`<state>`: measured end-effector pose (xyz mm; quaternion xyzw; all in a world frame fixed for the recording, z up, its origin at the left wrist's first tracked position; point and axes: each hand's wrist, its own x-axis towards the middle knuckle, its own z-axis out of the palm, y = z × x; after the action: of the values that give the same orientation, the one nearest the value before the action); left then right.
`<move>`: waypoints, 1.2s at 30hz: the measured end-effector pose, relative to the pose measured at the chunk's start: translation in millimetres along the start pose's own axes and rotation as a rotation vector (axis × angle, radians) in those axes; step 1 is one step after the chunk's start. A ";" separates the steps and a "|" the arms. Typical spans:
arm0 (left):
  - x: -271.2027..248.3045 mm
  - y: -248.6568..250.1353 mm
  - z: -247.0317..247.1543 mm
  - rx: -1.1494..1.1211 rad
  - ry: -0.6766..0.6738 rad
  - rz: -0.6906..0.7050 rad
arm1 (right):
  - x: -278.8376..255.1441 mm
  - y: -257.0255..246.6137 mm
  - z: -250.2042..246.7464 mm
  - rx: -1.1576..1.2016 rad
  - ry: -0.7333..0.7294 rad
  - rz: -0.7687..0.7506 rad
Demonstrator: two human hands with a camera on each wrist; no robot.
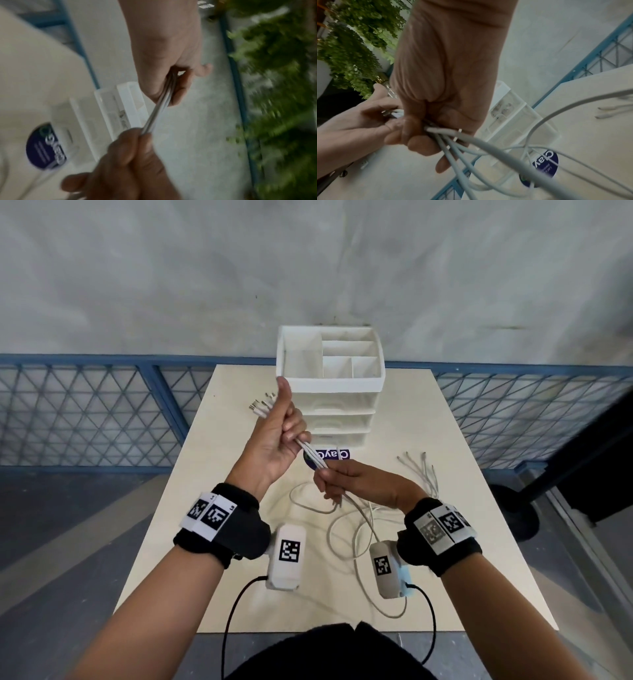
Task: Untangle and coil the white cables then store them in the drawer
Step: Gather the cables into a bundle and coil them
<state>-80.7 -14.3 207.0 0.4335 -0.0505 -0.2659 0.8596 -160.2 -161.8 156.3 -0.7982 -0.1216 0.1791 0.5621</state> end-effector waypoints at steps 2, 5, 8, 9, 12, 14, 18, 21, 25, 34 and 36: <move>0.4 4.7 -4.4 -0.112 -0.010 -0.064 | -3.0 -2.5 -4.7 -0.031 -0.011 0.018; -0.3 3.8 -10.5 -0.254 -0.069 -0.129 | -6.4 -6.7 -12.4 -0.048 -0.011 0.036; -0.1 -0.5 -9.9 -0.289 -0.096 -0.163 | -8.8 -9.6 -15.6 -0.037 -0.009 0.032; 0.6 -2.6 -7.1 -0.266 -0.088 -0.172 | -8.6 -12.0 -14.3 -0.050 -0.002 0.028; 2.2 -9.7 3.4 -0.145 -0.025 -0.156 | -2.5 -17.5 -3.4 -0.033 0.058 0.012; 4.3 -12.1 7.1 -0.097 0.007 -0.119 | 1.0 -15.4 2.6 0.040 0.112 0.018; 7.5 -7.7 -6.3 -0.033 0.121 -0.009 | -6.0 0.9 -6.4 -0.021 0.151 0.077; 7.0 -8.6 -22.6 0.105 0.260 0.051 | -11.8 8.6 -15.9 -0.205 0.193 0.117; 8.9 -25.6 -48.9 0.589 0.454 0.227 | -15.5 -0.9 -30.8 -0.431 0.211 0.145; -6.1 -54.1 -29.9 1.127 -0.284 0.002 | -7.3 -27.5 -41.6 -0.546 0.066 0.192; -12.5 -53.5 -29.9 1.073 -0.285 -0.008 | -11.4 -30.0 -48.2 -0.464 0.128 0.155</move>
<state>-104.0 -12.4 148.9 0.7704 -0.2931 -0.2624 0.5018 -149.9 -197.4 200.8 -0.9226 -0.0619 0.1382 0.3548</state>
